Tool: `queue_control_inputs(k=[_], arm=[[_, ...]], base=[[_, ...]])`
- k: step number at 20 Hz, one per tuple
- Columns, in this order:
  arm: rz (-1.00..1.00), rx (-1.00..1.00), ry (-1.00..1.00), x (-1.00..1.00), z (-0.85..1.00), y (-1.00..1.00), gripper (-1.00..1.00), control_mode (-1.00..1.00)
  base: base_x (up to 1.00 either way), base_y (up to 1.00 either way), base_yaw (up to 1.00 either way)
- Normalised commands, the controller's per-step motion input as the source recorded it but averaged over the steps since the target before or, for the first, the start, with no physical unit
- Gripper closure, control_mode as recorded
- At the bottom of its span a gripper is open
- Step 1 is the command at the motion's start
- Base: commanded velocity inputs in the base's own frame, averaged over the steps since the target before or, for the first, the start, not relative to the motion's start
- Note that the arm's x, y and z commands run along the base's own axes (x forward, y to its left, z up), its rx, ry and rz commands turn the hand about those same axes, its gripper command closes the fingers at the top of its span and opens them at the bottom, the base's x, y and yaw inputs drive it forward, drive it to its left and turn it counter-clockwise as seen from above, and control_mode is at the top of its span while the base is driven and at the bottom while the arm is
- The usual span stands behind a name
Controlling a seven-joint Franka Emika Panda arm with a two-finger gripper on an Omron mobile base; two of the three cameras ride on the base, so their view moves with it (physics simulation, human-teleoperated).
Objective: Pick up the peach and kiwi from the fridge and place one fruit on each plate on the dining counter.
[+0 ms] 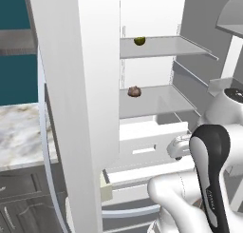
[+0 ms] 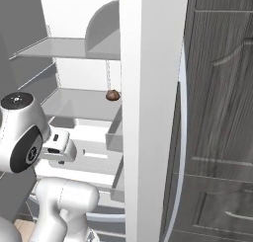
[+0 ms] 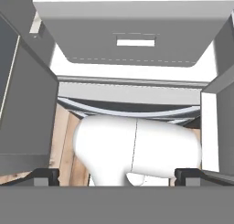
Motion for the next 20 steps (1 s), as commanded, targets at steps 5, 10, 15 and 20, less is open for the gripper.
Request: queue_control_inputs(k=[5, 10, 15, 20], arm=[[0.01, -0.04, -0.30, -0.47, 0.16, 0.00, -1.00, -1.00], [0.00, -0.07, -0.25, -0.16, 0.37, 0.00, -1.00, -1.00], [-0.01, 0.07, -0.23, 0.46, 0.97, -0.01, -1.00, -1.00], [-0.04, 0.17, -0.11, 0.58, 0.99, -0.02, -1.00, -1.00]], base=[[0.00, 0.00, 0.00], [0.00, 0.00, 0.00], [0.00, 0.00, 0.00], [0.00, 0.00, 0.00]])
